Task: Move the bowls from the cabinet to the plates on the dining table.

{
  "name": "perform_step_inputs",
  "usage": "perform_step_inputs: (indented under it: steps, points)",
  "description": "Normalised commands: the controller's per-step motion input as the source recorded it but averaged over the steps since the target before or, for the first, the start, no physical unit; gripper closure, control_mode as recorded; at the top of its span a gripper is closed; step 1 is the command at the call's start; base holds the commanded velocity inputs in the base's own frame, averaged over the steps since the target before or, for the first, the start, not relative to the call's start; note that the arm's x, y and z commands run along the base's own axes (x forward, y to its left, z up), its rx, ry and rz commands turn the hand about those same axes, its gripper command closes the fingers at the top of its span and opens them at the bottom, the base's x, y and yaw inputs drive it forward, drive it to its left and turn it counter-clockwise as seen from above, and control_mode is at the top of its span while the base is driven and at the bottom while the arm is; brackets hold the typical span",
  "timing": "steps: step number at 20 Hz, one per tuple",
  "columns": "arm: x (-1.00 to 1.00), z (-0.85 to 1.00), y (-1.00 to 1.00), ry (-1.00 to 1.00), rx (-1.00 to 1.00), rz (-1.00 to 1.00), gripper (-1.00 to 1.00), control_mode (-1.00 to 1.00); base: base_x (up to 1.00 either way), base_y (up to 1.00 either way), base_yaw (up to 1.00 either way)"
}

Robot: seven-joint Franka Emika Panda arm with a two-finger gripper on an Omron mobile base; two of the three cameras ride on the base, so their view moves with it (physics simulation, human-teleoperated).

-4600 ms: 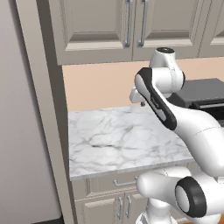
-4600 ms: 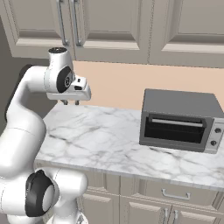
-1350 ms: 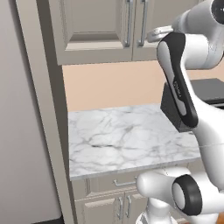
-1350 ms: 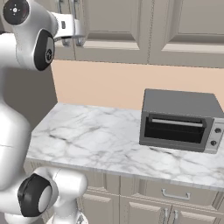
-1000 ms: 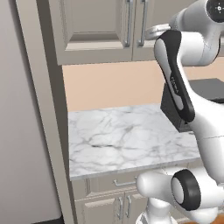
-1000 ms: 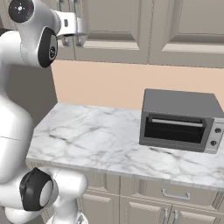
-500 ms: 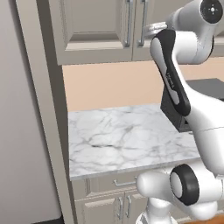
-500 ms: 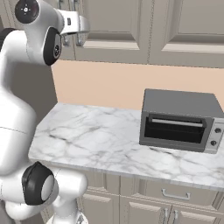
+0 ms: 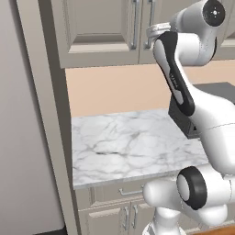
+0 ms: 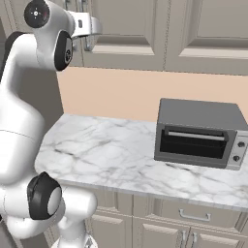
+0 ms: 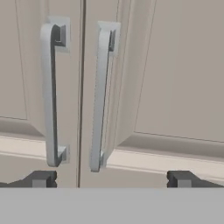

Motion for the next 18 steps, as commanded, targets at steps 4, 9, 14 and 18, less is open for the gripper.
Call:
perform_step_inputs:
  steps: [4,9,14,18]
  points:
    - [0.21,0.00,0.12,-0.02,0.00,0.00,-1.00,-1.00,0.00,0.00,0.00]
    - [0.23,0.00,0.29,-0.01,-0.01,-0.01,-1.00,-1.00,0.00,0.00,0.00]
    - [0.33,0.00,0.07,0.00,0.00,-0.03,-1.00,-1.00,0.00,0.00,0.00]
    - [0.44,0.00,0.00,0.00,-0.04,-0.01,-1.00,-1.00,0.00,0.00,0.00]
